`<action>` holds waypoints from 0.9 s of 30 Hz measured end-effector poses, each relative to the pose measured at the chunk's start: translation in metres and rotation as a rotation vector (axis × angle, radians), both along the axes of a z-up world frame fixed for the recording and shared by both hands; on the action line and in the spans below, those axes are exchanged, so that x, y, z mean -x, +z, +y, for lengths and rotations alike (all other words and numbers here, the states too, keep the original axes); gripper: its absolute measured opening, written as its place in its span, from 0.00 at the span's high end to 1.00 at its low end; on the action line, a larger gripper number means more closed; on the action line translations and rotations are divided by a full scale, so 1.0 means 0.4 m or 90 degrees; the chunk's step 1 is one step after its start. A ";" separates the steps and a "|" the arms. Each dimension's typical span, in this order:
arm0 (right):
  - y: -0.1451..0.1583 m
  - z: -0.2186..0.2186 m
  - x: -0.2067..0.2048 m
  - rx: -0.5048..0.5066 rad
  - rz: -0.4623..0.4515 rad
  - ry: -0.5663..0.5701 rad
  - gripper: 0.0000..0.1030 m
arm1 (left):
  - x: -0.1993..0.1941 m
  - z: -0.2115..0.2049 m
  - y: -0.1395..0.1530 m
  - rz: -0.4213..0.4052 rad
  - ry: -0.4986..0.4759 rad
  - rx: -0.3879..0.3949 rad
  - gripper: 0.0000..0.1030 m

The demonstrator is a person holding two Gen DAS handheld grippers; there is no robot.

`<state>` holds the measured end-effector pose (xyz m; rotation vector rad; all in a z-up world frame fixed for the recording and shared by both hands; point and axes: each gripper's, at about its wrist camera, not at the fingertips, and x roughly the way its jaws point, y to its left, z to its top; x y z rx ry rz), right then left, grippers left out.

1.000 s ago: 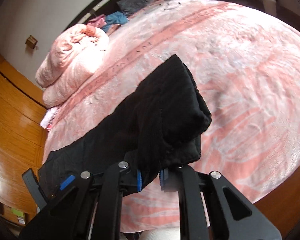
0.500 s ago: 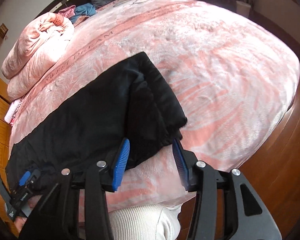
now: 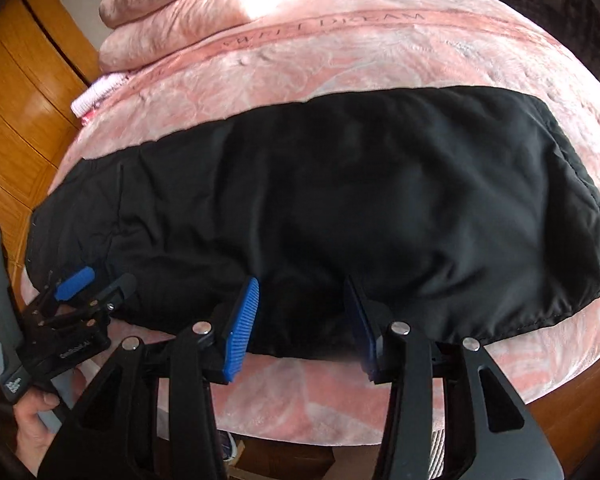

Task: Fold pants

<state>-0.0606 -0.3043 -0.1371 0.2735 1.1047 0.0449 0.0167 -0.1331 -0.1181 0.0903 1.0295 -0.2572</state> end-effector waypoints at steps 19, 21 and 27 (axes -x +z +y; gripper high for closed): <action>0.053 0.205 -0.028 -0.124 -0.025 0.122 0.55 | -0.004 0.460 0.130 0.042 0.200 0.095 0.06; 0.052 0.233 -0.043 -0.118 -0.016 0.129 0.55 | -0.003 0.556 0.120 0.065 0.259 0.140 0.06; 0.058 0.298 -0.053 -0.106 -0.011 0.151 0.55 | -0.016 0.710 0.069 0.133 0.325 0.274 0.20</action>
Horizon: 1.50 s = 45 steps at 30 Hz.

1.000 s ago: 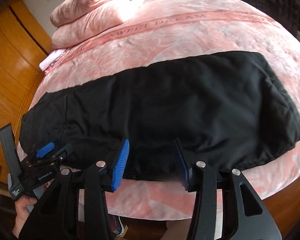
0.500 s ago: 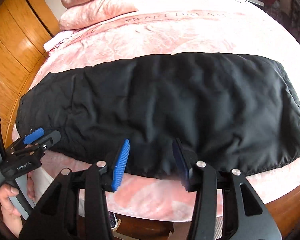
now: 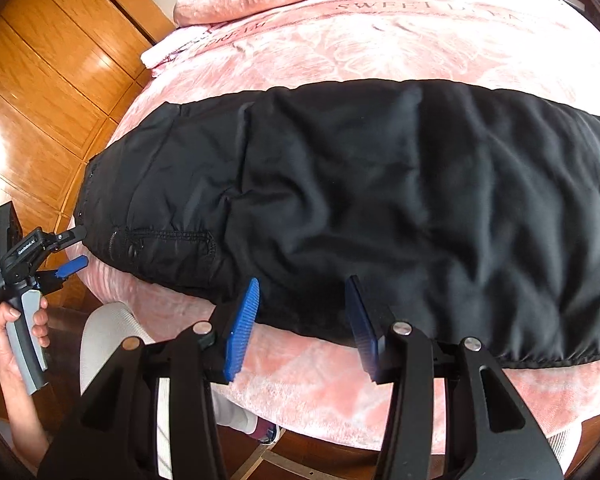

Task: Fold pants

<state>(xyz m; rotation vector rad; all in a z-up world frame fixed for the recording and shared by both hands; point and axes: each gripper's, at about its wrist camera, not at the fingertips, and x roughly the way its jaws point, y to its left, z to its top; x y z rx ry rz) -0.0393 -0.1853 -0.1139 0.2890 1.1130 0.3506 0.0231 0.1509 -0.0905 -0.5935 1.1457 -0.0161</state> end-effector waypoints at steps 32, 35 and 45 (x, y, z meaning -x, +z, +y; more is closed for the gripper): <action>-0.065 0.223 -0.063 0.045 0.008 0.116 0.47 | -0.018 0.032 -0.073 -0.005 0.011 -0.003 0.91; -0.048 0.197 -0.058 0.033 0.000 0.102 0.47 | -0.012 -0.007 -0.011 -0.025 -0.008 -0.078 0.85; -0.010 0.035 -0.021 0.079 -0.027 -0.012 0.47 | 0.010 -0.345 0.068 -0.130 -0.174 -0.140 0.52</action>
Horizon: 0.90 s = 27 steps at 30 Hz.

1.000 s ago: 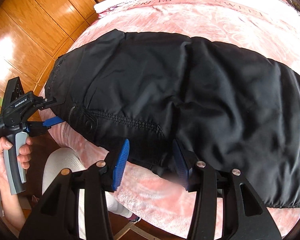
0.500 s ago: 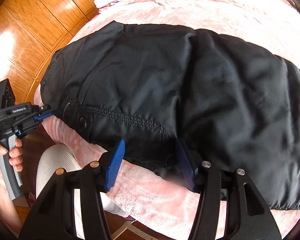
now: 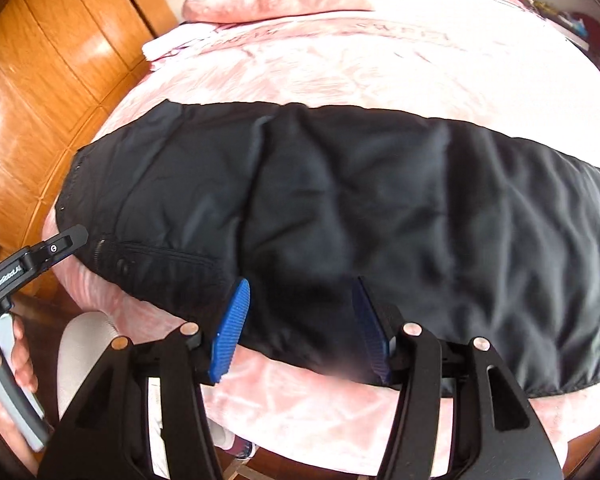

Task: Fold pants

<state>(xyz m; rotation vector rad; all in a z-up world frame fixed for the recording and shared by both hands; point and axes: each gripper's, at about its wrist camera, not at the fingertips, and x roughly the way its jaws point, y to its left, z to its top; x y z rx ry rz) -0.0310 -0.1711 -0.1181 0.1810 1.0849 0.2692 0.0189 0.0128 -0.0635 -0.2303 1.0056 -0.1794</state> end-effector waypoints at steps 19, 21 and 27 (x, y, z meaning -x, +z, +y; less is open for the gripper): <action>0.019 -0.497 0.174 -0.089 0.043 -0.276 0.45 | -0.043 -0.369 -0.043 0.035 -0.170 -0.051 0.48; 0.013 -0.536 0.192 -0.082 0.062 -0.305 0.45 | -0.039 -0.426 -0.050 0.027 -0.190 -0.071 0.43; -0.035 -0.668 0.253 -0.162 0.086 -0.396 0.40 | -0.031 -0.499 -0.079 0.020 -0.214 -0.141 0.19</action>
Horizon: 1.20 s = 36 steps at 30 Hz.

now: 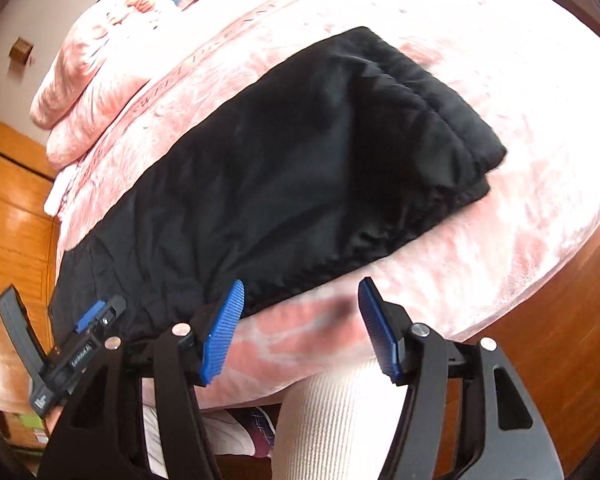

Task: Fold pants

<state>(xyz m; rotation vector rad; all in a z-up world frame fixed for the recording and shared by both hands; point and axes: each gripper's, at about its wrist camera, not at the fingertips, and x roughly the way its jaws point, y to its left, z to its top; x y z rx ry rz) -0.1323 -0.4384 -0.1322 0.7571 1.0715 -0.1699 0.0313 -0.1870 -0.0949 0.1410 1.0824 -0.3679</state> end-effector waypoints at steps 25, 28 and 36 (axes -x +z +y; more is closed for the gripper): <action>0.095 -0.161 -0.038 0.042 -0.137 -0.080 0.94 | 0.004 0.002 0.007 -0.021 0.033 0.032 0.10; 0.106 -0.210 -0.012 0.117 -0.101 -0.141 0.94 | -0.004 0.018 -0.013 -0.019 0.043 0.021 0.10; 0.040 -0.203 -0.012 0.177 -0.024 -0.141 0.94 | 0.004 0.023 -0.051 -0.004 0.011 0.018 0.08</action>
